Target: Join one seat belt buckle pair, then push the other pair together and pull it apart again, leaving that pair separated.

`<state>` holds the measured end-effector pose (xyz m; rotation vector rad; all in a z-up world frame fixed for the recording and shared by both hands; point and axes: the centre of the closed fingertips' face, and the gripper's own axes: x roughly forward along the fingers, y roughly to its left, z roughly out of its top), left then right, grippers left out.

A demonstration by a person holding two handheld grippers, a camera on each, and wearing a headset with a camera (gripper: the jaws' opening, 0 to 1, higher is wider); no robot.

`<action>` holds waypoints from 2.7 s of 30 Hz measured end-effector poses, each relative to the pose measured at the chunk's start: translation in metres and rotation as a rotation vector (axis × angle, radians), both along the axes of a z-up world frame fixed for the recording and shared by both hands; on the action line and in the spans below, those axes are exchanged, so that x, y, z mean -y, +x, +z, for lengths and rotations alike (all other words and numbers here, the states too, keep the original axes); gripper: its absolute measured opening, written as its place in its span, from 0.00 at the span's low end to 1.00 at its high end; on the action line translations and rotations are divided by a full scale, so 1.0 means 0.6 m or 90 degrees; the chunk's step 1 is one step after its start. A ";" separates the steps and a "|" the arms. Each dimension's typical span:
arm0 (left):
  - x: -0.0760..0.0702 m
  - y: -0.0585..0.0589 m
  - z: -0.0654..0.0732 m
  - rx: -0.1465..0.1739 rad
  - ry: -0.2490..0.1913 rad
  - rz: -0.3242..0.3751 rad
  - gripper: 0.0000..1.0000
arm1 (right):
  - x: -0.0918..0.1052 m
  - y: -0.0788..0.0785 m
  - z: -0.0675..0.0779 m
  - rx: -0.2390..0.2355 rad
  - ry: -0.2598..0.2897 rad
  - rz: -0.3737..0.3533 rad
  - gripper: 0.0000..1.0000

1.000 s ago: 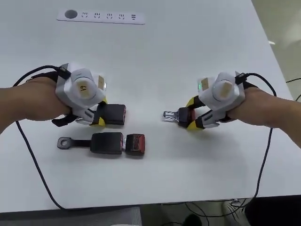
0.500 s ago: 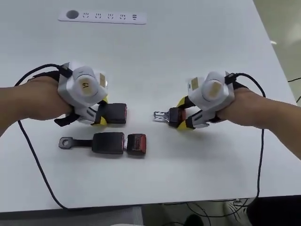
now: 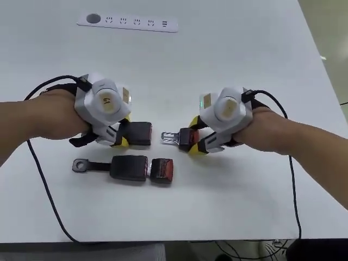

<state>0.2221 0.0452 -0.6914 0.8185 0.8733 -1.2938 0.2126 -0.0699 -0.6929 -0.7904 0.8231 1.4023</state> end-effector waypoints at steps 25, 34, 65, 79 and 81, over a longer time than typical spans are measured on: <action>-0.001 0.004 -0.003 -0.012 -0.005 0.005 0.33 | -0.052 0.009 0.004 0.006 0.009 0.022 0.32; 0.002 -0.001 0.001 -0.014 -0.008 -0.004 0.32 | -0.053 0.012 -0.002 0.012 0.004 0.020 0.31; 0.000 0.000 -0.002 -0.015 -0.015 -0.022 0.31 | -0.082 0.011 -0.004 0.015 0.011 0.019 0.30; 0.006 -0.004 0.001 -0.015 -0.008 -0.020 0.31 | -0.077 0.006 0.001 0.023 0.009 0.017 0.31; 0.007 -0.005 0.002 -0.014 -0.005 -0.021 0.31 | -0.073 0.003 0.005 0.026 0.005 0.016 0.31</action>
